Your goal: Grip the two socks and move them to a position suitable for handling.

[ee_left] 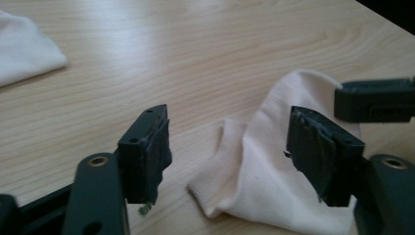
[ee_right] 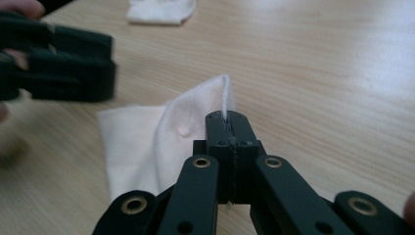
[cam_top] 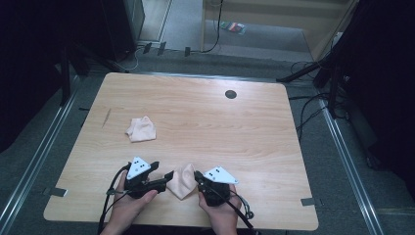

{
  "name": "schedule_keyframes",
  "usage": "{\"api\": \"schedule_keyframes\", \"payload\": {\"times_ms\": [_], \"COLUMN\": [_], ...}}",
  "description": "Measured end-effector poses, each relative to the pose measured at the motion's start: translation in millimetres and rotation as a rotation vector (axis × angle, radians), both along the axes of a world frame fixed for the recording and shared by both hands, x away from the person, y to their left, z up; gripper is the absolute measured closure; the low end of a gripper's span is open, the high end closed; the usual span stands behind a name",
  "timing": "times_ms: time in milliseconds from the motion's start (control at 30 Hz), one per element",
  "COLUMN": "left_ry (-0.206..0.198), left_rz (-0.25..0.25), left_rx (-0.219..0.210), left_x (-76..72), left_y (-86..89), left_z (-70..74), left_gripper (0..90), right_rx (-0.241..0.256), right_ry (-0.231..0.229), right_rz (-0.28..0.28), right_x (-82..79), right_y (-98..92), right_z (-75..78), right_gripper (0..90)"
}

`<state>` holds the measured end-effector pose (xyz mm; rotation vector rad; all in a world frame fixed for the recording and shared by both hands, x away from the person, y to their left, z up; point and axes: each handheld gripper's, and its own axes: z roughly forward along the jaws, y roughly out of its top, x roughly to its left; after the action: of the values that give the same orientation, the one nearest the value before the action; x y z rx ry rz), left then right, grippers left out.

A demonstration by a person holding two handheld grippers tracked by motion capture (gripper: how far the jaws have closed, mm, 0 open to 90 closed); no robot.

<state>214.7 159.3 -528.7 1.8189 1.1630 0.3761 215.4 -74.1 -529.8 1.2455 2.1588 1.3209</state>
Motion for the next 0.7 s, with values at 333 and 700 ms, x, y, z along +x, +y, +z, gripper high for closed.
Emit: {"api": "schedule_keyframes", "payload": {"times_ms": [333, 700], "left_ry": [0.000, -0.023], "left_rz": [-0.125, -0.223], "left_rx": [-0.013, -0.051], "left_x": [-1.8, 3.2], "left_y": [-12.5, -7.8], "left_z": [-3.3, -6.7], "left_gripper": [39.1, 87.9], "right_rx": [0.047, 0.059], "right_ry": [-0.068, -0.108], "right_rz": [0.090, 0.140], "right_x": [-12.5, -17.4], "right_y": [6.1, 9.8], "right_z": [9.8, 12.5], "right_gripper": [90.0, 90.0]}}
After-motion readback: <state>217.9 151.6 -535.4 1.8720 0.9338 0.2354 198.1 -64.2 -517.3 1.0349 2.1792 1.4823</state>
